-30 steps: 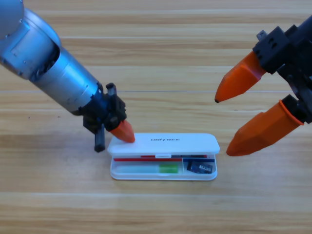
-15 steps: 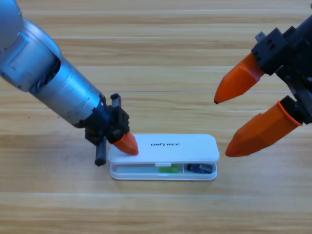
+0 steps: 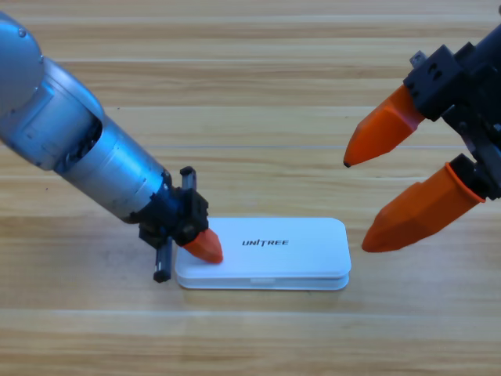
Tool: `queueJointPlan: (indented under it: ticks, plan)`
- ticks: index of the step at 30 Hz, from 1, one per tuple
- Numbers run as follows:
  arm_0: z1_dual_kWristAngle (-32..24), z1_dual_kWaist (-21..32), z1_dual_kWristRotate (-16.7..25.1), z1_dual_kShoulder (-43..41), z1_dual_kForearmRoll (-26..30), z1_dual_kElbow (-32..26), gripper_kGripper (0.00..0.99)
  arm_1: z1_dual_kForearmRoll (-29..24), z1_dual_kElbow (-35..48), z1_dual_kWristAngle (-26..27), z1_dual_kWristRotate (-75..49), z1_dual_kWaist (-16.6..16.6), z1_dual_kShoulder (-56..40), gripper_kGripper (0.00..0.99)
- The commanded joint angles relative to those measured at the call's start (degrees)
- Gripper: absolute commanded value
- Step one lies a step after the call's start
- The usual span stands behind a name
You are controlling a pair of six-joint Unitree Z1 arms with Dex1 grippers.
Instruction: Clean up eraser and pencils
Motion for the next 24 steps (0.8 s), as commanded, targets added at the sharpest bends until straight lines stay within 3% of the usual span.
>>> queueJointPlan:
  ticks: [1,24]
  plan:
    - [0.4,-1.6,0.8,2.8,-1.5,2.0,0.0,-2.0,1.5,0.7,0.2,1.1,2.5,0.931]
    - [1.0,-2.2,1.0,5.7,-6.0,5.1,0.0,-2.0,1.5,0.8,0.2,1.1,2.5,0.931]
